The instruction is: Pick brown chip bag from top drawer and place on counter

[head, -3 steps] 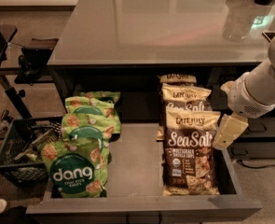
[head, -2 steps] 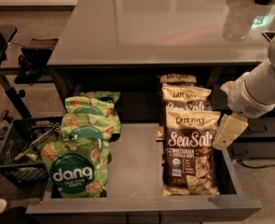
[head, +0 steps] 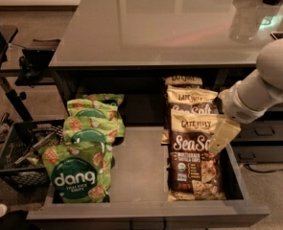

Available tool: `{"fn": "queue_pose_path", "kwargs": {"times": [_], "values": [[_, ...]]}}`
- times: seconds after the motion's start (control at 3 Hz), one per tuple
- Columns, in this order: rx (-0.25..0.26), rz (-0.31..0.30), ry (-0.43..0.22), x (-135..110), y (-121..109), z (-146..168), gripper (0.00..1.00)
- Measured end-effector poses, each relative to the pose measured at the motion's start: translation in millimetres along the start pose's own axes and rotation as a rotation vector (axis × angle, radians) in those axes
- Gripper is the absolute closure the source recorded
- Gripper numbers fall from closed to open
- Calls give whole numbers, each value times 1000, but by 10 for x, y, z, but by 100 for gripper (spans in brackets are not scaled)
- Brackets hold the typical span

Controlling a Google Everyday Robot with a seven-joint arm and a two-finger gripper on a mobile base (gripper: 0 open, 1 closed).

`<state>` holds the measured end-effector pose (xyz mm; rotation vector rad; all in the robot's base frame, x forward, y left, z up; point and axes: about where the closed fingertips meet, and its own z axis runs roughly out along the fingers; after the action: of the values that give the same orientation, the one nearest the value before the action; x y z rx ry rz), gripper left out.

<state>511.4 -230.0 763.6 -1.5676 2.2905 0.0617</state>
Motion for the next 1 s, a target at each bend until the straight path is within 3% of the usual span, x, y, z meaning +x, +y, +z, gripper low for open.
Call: {"fn": "queue_pose_path", "kwargs": {"times": [1.0], "values": [[-162, 49, 53, 19, -59, 751, 0]]}}
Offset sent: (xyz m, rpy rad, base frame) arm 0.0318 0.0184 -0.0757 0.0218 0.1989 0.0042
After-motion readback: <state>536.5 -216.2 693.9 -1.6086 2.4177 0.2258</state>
